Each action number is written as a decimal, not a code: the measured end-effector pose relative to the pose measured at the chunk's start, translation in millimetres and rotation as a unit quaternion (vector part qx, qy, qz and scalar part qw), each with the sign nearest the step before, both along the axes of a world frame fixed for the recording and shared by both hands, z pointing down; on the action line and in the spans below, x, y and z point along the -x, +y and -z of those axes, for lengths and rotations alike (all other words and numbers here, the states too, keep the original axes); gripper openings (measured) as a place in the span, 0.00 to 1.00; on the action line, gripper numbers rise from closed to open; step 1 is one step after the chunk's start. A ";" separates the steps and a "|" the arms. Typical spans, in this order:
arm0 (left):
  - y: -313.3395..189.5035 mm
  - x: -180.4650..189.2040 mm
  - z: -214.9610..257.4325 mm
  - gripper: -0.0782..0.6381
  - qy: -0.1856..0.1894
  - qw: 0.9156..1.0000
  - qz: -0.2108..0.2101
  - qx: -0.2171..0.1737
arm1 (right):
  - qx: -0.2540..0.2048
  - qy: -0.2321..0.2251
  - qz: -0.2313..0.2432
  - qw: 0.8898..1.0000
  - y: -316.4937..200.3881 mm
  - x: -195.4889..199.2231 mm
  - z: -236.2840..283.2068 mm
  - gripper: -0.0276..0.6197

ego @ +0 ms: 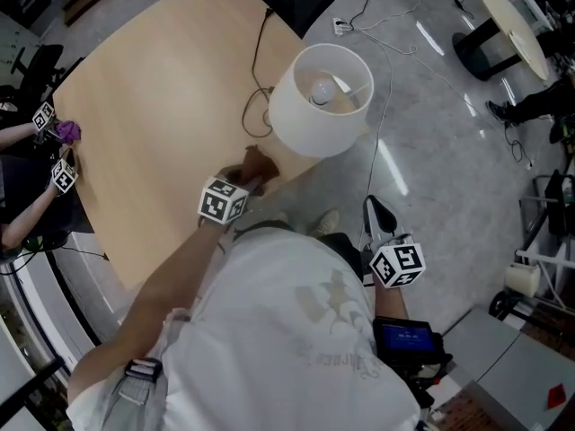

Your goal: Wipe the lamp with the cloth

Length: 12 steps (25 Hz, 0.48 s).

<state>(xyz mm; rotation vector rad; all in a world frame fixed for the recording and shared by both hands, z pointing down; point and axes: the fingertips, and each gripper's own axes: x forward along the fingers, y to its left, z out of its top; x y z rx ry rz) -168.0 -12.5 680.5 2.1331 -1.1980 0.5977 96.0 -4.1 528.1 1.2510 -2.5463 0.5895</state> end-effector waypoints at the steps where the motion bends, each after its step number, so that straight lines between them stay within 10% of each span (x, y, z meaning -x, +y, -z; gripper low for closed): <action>1: -1.7 -0.4 12.8 0.27 0.026 0.999 0.014 -0.012 | -0.001 0.000 0.003 1.000 -1.5 -0.6 0.3 0.06; 7: -20.6 14.9 99.7 0.27 0.131 0.983 0.072 -0.111 | -0.011 -0.002 0.020 1.000 -11.5 14.9 3.2 0.06; 12: -35.9 16.7 181.4 0.27 0.132 0.966 0.082 -0.206 | -0.030 -0.002 0.030 0.999 -17.2 23.1 15.3 0.06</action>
